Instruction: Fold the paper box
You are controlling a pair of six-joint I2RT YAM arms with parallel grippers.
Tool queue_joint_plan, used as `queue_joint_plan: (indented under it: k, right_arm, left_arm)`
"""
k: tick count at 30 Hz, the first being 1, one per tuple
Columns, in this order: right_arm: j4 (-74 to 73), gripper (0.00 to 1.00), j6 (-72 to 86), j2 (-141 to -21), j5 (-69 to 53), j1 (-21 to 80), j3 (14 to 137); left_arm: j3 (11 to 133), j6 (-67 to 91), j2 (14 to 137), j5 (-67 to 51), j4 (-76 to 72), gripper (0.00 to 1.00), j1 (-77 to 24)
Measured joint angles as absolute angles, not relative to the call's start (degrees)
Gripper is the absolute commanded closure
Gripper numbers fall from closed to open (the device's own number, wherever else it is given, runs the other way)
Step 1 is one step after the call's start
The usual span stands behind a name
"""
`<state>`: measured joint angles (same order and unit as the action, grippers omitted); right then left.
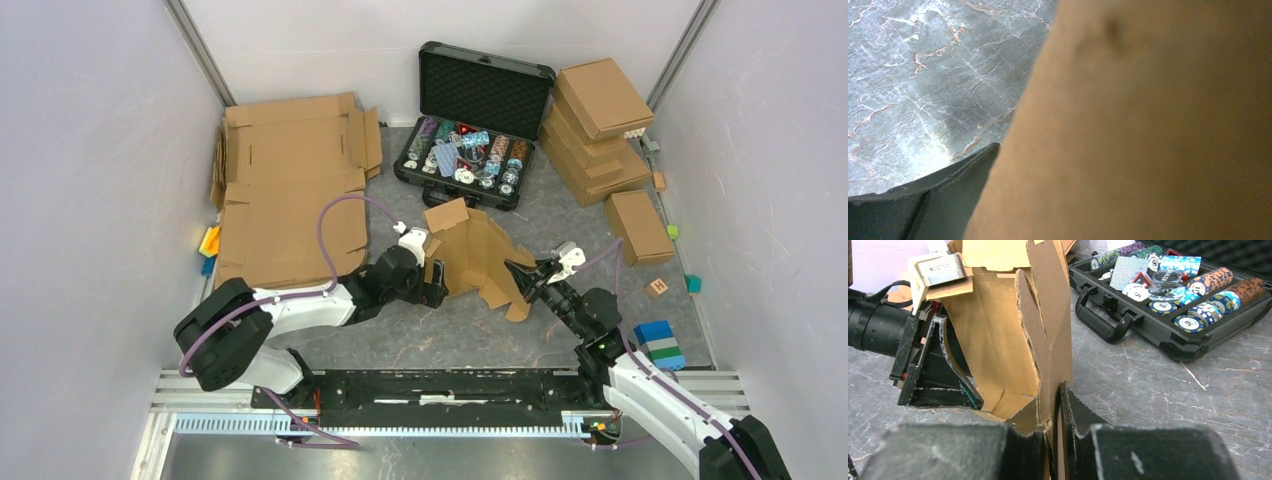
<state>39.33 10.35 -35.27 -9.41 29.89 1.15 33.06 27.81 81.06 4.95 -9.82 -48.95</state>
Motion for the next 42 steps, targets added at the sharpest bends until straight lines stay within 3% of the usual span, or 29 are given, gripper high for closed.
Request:
queue_joint_plan:
  k: [7,10,12,14,19,24,42]
  right_arm:
    - [35.40,0.77,12.19,-35.35,-10.61,29.89,1.15]
    - [33.15,0.66,12.21,-36.38,-10.46,29.89,1.17]
    - [31.53,0.65,12.34,-37.23,-10.33,29.89,1.17]
    - [30.83,0.68,12.25,-38.11,-10.26,29.89,1.17]
    - [29.74,0.85,12.27,-39.81,-10.26,29.89,1.58]
    - [28.27,0.91,12.16,-39.94,-11.14,29.89,2.76]
    - [19.31,0.93,13.08,-40.58,-18.06,29.87,8.56]
  left_arm:
    - [33.23,27.49,81.06,12.34,-8.56,0.05,-53.52]
    - [33.52,27.03,81.06,14.92,-8.10,0.04,-55.20]
    - [33.87,26.55,81.08,16.01,-7.53,0.04,-56.03]
    - [34.35,26.35,81.32,16.99,-7.20,0.03,-56.66]
    - [35.81,26.20,82.94,18.83,-6.87,0.00,-57.01]
    - [36.25,26.22,83.74,20.18,-7.35,0.00,-57.01]
    - [36.49,25.06,83.96,18.96,-7.38,0.00,-54.50]
